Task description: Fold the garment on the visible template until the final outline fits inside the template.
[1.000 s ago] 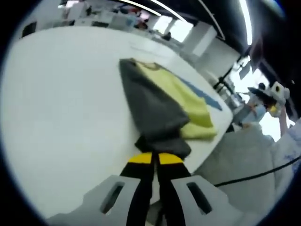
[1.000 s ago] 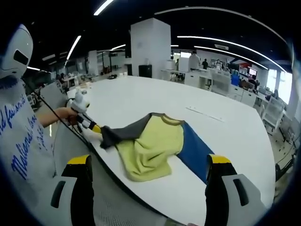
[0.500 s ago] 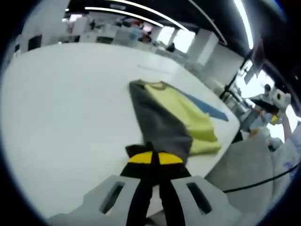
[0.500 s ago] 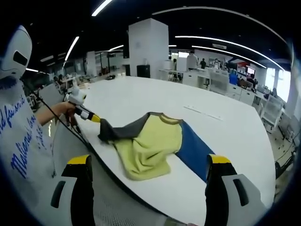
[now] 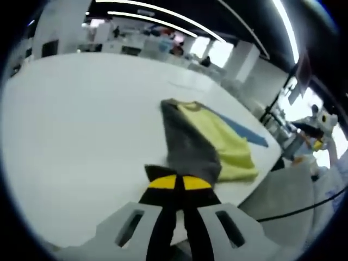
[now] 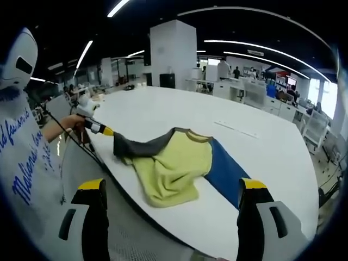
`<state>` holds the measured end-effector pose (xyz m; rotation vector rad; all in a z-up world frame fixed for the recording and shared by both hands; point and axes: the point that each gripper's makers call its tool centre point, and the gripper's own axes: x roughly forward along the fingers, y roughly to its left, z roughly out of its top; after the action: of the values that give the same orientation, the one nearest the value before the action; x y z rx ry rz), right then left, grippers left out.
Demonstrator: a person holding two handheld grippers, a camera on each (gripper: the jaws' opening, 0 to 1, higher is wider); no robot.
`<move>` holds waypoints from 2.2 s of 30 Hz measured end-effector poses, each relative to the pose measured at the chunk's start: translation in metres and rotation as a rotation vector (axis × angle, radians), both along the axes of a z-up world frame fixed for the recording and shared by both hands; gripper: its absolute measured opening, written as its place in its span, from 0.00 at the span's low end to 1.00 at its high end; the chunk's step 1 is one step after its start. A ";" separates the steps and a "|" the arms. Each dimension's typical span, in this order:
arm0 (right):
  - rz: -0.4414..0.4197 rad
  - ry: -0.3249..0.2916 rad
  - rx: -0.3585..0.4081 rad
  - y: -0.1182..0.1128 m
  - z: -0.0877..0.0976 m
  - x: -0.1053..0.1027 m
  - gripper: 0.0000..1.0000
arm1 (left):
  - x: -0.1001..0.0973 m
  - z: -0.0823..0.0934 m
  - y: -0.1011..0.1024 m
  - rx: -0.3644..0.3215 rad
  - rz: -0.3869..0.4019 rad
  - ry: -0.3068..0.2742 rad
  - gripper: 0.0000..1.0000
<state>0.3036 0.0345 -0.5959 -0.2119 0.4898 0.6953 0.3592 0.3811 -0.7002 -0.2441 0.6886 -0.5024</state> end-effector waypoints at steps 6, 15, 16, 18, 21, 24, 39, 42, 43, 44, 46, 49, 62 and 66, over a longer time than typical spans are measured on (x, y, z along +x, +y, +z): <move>-0.008 -0.005 0.003 0.000 0.002 0.002 1.00 | -0.005 0.002 0.011 -0.007 0.034 -0.015 0.00; -0.003 -0.006 -0.004 0.002 0.004 0.004 1.00 | 0.002 0.002 0.038 0.012 0.119 -0.054 0.00; -0.002 -0.004 -0.006 0.002 0.003 0.004 1.00 | 0.005 0.000 0.046 -0.005 0.130 -0.036 0.00; 0.001 -0.004 -0.009 0.002 0.003 0.004 1.00 | 0.011 -0.002 0.053 -0.011 0.137 -0.035 0.00; 0.000 -0.006 -0.011 0.002 0.003 0.005 1.00 | 0.018 -0.007 0.062 0.020 0.134 -0.021 0.00; -0.004 -0.010 -0.010 0.001 0.005 0.005 1.00 | 0.027 -0.009 0.074 0.033 0.156 -0.006 0.00; -0.039 -0.010 -0.015 -0.004 0.002 0.003 1.00 | 0.048 -0.027 0.123 0.113 0.244 0.049 0.00; -0.037 -0.005 -0.019 -0.003 0.001 0.002 1.00 | 0.052 -0.030 0.131 0.105 0.270 0.050 0.00; -0.037 -0.005 -0.021 -0.003 0.001 0.002 1.00 | 0.053 -0.031 0.132 0.103 0.275 0.051 0.00; -0.037 -0.005 -0.021 -0.002 0.001 0.002 1.00 | 0.053 -0.031 0.133 0.104 0.279 0.051 0.00; -0.039 -0.008 -0.018 -0.002 0.003 0.002 1.00 | 0.056 -0.034 0.138 0.107 0.289 0.058 0.00; -0.046 -0.009 -0.018 -0.003 0.004 0.002 1.00 | 0.058 -0.036 0.144 0.114 0.302 0.061 0.00; -0.072 -0.019 -0.010 -0.004 0.009 0.004 1.00 | 0.081 -0.043 0.176 0.156 0.353 0.068 0.00; -0.082 -0.015 -0.018 -0.006 0.008 0.005 1.00 | 0.087 -0.044 0.184 0.173 0.366 0.068 0.00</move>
<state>0.3090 0.0286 -0.5879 -0.2130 0.4877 0.6091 0.4464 0.5654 -0.7437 -0.2189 0.7297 -0.0844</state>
